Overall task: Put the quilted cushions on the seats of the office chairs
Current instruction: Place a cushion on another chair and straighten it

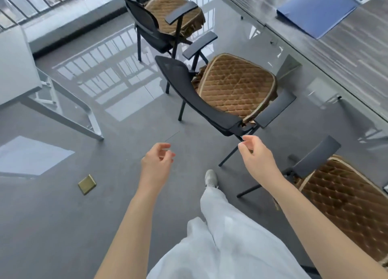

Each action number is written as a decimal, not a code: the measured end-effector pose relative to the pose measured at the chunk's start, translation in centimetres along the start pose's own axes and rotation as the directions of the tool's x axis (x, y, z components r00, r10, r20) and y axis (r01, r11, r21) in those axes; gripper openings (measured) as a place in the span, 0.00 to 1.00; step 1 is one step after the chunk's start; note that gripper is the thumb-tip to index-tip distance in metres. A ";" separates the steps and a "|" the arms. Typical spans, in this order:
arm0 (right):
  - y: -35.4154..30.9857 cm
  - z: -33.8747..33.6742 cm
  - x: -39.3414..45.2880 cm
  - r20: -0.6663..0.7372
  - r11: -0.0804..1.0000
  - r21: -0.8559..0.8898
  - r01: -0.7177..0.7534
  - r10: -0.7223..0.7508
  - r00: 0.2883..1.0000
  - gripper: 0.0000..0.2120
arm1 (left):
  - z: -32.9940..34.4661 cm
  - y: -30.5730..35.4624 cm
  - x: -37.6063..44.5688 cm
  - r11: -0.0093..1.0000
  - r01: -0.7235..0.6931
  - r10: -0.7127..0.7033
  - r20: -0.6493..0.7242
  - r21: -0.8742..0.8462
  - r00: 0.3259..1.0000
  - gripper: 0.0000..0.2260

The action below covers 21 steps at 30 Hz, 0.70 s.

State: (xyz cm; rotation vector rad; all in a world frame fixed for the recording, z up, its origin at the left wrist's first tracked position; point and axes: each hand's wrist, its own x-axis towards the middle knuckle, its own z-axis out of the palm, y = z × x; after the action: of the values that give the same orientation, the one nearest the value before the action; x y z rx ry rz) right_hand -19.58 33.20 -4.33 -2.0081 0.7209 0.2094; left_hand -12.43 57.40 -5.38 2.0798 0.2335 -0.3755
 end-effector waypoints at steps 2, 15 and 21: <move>-1.5 -0.4 3.4 -0.030 1.000 0.016 -0.003 0.003 1.000 0.19 | 0.3 2.0 3.7 0.999 -0.031 0.031 0.006 0.010 0.999 0.08; -8.2 -6.0 21.9 -0.098 0.992 0.016 -0.127 0.128 0.987 0.19 | 3.1 12.0 22.2 0.995 -0.055 0.051 0.049 0.084 0.997 0.08; -8.0 -7.5 27.3 -0.179 0.968 0.084 -0.236 0.248 0.952 0.18 | 6.1 16.0 29.6 0.983 -0.090 0.066 0.147 0.161 0.987 0.10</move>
State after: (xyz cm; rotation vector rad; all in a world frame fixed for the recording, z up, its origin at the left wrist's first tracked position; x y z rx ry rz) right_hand 6.09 18.80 -6.01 -1.8946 1.0833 0.1397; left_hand 19.17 44.44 -6.05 2.2077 0.0364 -0.5071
